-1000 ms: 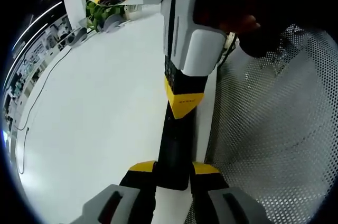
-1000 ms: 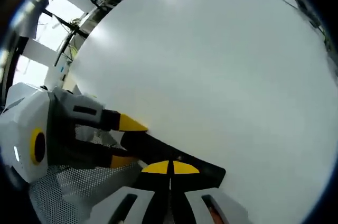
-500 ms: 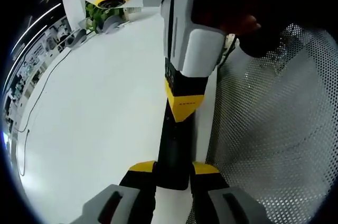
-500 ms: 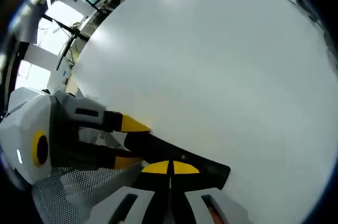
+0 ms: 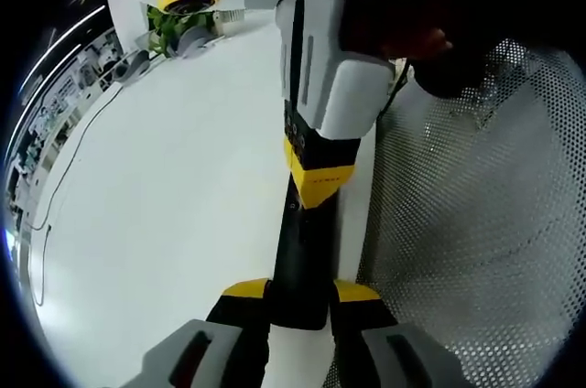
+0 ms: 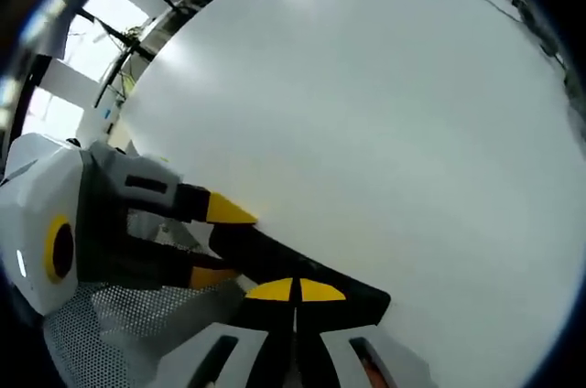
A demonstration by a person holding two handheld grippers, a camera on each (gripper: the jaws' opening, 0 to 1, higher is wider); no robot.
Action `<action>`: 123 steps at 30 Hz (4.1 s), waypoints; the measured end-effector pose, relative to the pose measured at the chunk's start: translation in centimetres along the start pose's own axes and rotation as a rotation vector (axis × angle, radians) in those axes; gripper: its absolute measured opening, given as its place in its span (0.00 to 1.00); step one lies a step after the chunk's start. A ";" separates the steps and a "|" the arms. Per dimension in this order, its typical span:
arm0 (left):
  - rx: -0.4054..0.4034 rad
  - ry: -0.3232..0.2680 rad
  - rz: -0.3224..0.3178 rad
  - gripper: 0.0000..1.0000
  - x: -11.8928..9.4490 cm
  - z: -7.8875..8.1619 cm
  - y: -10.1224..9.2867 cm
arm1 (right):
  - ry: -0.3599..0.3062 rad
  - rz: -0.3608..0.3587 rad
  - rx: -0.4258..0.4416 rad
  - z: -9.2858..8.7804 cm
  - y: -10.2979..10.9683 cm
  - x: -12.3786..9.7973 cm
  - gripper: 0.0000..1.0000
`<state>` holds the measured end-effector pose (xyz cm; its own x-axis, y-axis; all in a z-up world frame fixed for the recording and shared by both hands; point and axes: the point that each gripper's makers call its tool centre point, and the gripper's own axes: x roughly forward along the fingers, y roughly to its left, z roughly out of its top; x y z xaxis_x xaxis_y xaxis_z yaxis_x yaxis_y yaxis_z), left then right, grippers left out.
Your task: Press the specified remote control buttons in sequence, fully releasing each button before pressing the next.
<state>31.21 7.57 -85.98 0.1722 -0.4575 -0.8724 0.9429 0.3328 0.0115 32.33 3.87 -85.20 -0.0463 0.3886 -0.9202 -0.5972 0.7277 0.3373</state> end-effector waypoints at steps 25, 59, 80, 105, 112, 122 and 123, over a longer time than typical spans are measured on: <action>0.007 -0.012 -0.006 0.25 0.1 0.1 0.1 | 0.001 -0.006 0.018 0.0 -0.3 -0.3 0.00; 0.004 -0.024 -0.010 0.25 0.1 0.2 0.0 | 0.094 0.038 0.023 -1.3 0.5 0.2 0.00; 0.005 -0.028 -0.009 0.25 0.2 0.2 -0.1 | 0.014 0.053 0.085 -0.2 0.2 -0.2 0.00; 0.005 -0.039 -0.010 0.25 0.1 0.3 0.0 | 0.012 0.064 0.120 -0.1 -0.1 -0.3 0.00; 0.000 -0.048 -0.007 0.25 0.1 0.3 0.0 | -0.003 0.084 0.088 0.2 0.8 -0.2 0.00; -0.006 -0.049 -0.005 0.25 0.1 0.2 0.0 | -0.020 0.106 0.084 0.3 1.1 0.2 0.00; -0.008 -0.049 -0.005 0.25 0.1 0.2 0.0 | -0.017 0.096 0.079 0.3 1.0 0.3 0.00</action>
<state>31.33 7.36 -85.99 0.1817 -0.4986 -0.8476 0.9413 0.3375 0.0033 31.94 4.85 -85.07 -0.0859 0.4680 -0.8795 -0.5256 0.7287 0.4391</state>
